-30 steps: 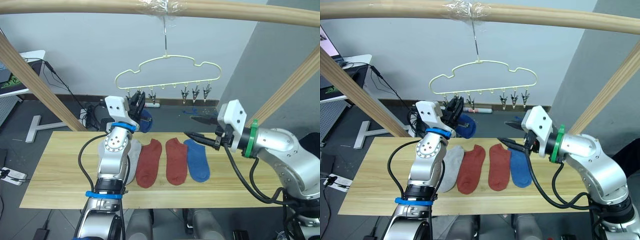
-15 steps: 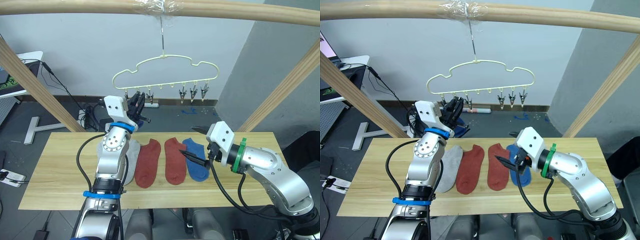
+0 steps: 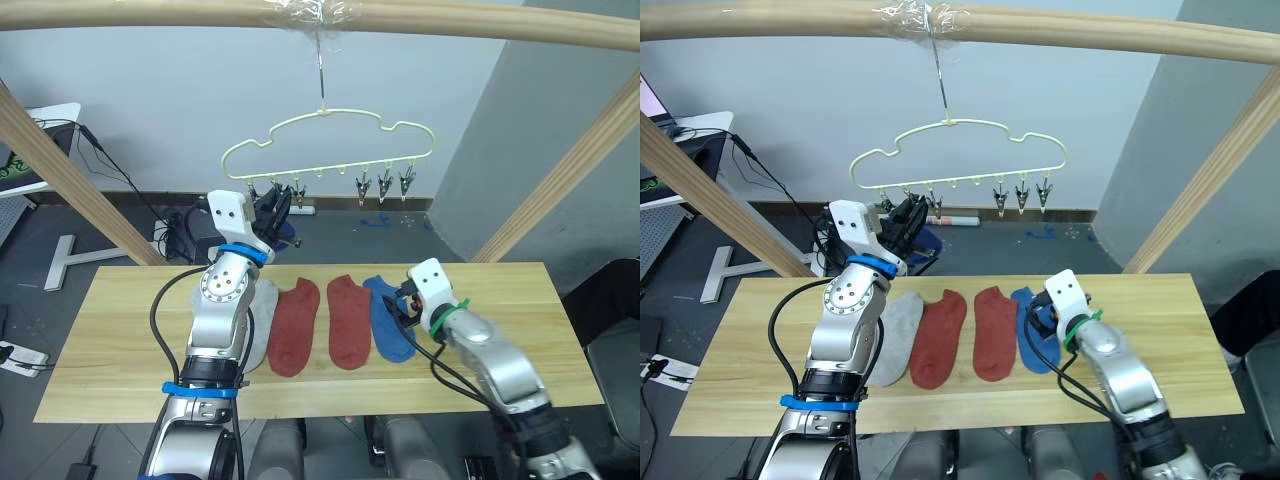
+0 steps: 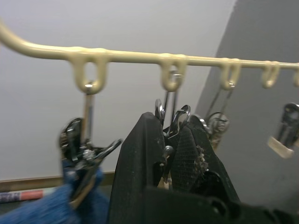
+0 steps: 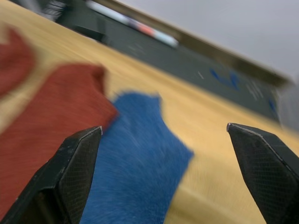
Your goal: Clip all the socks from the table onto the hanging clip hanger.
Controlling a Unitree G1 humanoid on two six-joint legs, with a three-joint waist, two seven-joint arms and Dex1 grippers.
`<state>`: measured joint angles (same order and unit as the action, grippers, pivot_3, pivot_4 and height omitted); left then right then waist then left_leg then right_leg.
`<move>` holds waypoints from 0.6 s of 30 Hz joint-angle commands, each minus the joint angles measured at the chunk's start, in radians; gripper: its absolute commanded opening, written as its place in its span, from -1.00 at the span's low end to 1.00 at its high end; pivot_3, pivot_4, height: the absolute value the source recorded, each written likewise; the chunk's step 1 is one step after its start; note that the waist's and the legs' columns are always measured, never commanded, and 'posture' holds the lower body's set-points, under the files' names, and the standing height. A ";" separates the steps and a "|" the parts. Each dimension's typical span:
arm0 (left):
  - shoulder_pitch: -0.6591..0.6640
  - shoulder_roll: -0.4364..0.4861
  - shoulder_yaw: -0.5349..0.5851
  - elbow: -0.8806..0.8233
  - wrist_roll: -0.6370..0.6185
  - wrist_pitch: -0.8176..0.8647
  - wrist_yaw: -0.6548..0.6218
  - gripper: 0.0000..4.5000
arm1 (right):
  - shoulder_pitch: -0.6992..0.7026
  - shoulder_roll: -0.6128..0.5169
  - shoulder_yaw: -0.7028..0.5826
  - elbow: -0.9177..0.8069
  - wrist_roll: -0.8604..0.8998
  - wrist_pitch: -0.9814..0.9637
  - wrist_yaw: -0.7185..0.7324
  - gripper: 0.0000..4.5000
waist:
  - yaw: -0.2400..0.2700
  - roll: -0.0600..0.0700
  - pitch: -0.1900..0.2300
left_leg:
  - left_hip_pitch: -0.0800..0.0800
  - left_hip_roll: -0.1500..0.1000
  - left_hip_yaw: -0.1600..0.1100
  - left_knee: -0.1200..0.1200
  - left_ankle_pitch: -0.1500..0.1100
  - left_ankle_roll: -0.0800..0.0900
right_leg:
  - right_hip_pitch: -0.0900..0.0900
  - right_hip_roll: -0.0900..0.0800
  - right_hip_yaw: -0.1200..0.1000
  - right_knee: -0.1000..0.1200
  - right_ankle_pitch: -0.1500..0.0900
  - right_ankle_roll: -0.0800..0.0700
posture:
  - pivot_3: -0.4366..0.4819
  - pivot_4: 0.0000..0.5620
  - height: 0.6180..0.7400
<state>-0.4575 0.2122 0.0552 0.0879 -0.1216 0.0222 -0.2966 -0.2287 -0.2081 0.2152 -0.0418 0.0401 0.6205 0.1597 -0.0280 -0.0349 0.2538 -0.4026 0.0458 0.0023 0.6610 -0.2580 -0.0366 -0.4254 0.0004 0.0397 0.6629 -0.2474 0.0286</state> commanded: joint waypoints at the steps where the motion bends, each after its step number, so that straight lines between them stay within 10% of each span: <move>1: -0.005 0.016 0.007 -0.054 -0.018 0.015 -0.016 -0.87 | -0.045 0.078 -0.047 0.131 -0.030 -0.084 -0.100 1.00 | -0.001 0.001 0.001 | 0.000 0.000 0.000 0.000 0.000 0.000 | 0.000 0.000 0.000 0.000 0.000 0.000 | -0.06 -0.04 0.52; 8: -0.008 0.038 0.016 -0.069 -0.020 0.045 -0.031 -0.87 | -0.110 0.143 -0.071 0.352 -0.054 -0.197 -0.146 0.83 | -0.002 0.001 0.002 | 0.000 0.000 0.000 0.000 0.000 0.000 | 0.000 0.000 0.000 0.000 0.000 0.000 | -0.03 -0.01 0.52; 18: 0.000 0.077 0.041 -0.097 -0.081 0.131 -0.082 -0.87 | -0.079 0.136 -0.069 0.384 -0.063 -0.238 -0.118 -0.68 | 0.000 0.001 0.002 | 0.001 0.000 0.000 0.000 0.000 0.000 | 0.001 0.000 0.000 0.000 0.000 0.000 | -0.01 -0.01 0.52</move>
<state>-0.4568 0.2759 0.0795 0.0415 -0.1663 0.1354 -0.3554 -0.3359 -0.0600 0.1423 0.3391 -0.0043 0.3754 0.0289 -0.0283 -0.0338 0.2558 -0.4018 0.0461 0.0019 0.6610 -0.2581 -0.0365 -0.4245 0.0003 0.0397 0.6633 -0.2474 0.0286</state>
